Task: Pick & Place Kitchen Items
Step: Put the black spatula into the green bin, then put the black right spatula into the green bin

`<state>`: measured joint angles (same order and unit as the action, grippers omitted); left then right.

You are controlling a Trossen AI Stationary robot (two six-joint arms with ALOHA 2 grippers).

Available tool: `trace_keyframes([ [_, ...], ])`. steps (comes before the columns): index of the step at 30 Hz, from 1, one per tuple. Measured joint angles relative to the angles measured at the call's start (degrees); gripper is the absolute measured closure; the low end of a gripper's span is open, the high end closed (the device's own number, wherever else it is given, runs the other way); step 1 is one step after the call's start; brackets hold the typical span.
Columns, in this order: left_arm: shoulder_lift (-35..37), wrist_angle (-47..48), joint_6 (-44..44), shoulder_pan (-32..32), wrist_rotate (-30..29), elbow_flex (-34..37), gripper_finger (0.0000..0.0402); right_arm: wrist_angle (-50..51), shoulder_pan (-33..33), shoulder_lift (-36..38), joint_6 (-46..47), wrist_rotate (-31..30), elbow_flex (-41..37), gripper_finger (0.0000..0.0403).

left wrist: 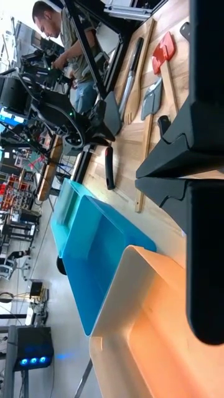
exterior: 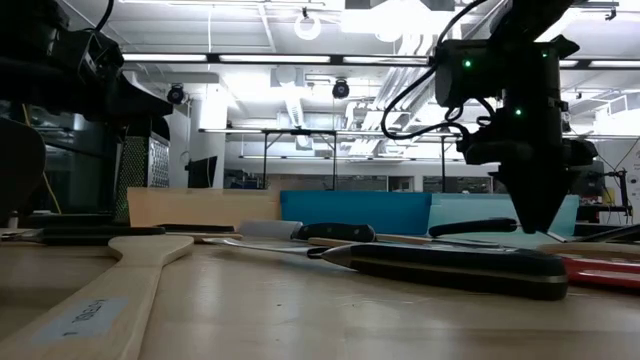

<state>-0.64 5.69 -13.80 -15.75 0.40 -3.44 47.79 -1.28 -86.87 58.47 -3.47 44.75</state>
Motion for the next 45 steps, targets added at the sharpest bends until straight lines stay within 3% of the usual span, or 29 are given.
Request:
trace_keyframes([
  [7,0.00,0.00,-0.01,0.00,0.00,0.00,0.0402,-0.09,0.00,0.09,-0.20,0.53,0.03,0.0359],
  [16,0.00,0.00,-0.01,0.00,0.00,0.00,0.0402,-0.35,0.00,0.90,0.24,1.92,0.03,0.0395],
  [23,0.00,0.00,-0.01,0.00,0.00,0.00,0.0402,3.30,0.02,4.24,1.43,3.66,1.62,0.0402],
  [32,0.00,0.00,-0.01,0.00,0.00,0.00,0.0402,4.55,0.04,6.31,0.43,1.03,3.06,0.0400],
  [37,0.00,0.00,-0.01,0.00,0.00,0.00,0.0402,4.61,0.00,5.81,0.52,0.45,3.06,0.0367],
  [45,0.00,0.00,-0.01,0.00,0.00,0.00,0.0402,4.62,-0.46,5.84,3.04,-1.55,2.24,0.0221],
])
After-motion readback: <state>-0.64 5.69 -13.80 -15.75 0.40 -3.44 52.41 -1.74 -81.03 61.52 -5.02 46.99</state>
